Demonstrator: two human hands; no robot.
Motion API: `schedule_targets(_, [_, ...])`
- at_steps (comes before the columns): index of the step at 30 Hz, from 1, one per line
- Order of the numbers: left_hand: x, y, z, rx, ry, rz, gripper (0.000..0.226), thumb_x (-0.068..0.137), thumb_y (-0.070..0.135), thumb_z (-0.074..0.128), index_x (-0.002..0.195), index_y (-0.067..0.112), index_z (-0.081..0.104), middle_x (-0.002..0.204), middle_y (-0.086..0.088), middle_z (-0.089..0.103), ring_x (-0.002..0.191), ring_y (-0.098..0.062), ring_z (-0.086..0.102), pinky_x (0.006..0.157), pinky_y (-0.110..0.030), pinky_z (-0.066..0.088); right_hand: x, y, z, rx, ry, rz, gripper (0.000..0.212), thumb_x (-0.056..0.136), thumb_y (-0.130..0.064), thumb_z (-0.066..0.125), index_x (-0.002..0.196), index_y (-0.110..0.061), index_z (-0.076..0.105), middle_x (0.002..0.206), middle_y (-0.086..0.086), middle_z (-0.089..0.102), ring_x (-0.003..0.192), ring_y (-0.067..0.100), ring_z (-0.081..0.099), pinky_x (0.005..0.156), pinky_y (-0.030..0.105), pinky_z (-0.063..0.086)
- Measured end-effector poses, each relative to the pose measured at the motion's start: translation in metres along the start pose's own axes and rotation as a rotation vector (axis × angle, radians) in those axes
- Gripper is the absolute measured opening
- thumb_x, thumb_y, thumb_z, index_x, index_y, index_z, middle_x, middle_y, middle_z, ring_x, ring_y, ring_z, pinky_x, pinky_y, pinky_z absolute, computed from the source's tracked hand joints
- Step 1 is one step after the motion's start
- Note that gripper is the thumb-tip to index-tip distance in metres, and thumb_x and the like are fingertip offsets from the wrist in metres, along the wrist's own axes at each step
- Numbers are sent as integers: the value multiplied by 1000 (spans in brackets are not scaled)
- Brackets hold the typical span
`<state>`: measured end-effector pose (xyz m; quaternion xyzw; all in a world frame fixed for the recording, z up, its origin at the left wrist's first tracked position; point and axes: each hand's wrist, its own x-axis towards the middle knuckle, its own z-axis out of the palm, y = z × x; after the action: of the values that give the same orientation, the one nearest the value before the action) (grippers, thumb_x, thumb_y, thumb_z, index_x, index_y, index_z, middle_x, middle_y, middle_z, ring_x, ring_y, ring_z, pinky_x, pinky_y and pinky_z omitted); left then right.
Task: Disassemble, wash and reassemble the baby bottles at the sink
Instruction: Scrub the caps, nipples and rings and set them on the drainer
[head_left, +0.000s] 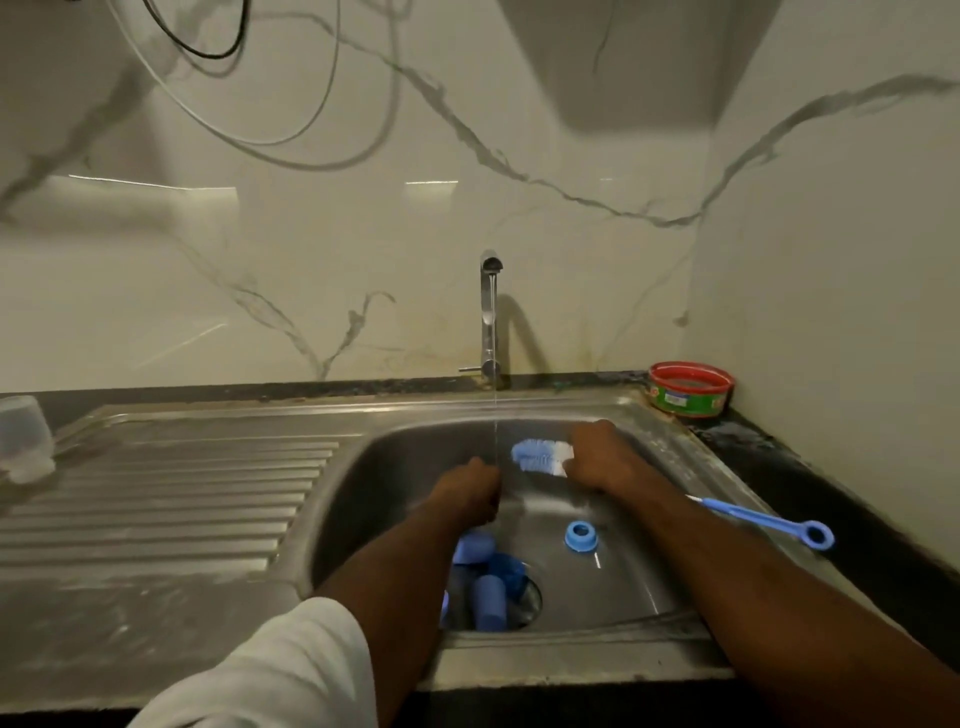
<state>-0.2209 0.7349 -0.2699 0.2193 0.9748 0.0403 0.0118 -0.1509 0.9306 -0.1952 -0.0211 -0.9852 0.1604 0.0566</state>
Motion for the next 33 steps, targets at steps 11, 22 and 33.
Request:
schedule_targets(11, [5, 5, -12, -796, 498, -56, 17, 100, 22, 60, 105, 9, 50, 96, -12, 69, 83, -25, 71, 75, -44, 61, -16, -1, -11, 21, 100, 72, 31, 95, -29, 64, 120, -9, 63, 121, 11, 66, 106, 24, 64, 81, 29, 47])
schedule_targets(22, [-3, 6, -19, -1199, 518, -61, 24, 89, 28, 78, 109, 18, 70, 97, -5, 75, 84, -15, 73, 69, -23, 59, -22, -3, -16, 38, 133, 93, 32, 97, -27, 61, 121, -6, 64, 123, 13, 67, 109, 26, 63, 75, 25, 40])
schedule_targets(33, [-15, -1, -25, -495, 612, -15, 41, 90, 21, 72, 126, 35, 56, 95, 14, 68, 88, -3, 65, 80, -30, 58, -25, -6, -17, 64, 125, 83, 29, 95, -25, 64, 117, -6, 65, 117, 14, 68, 104, 26, 65, 72, 26, 39])
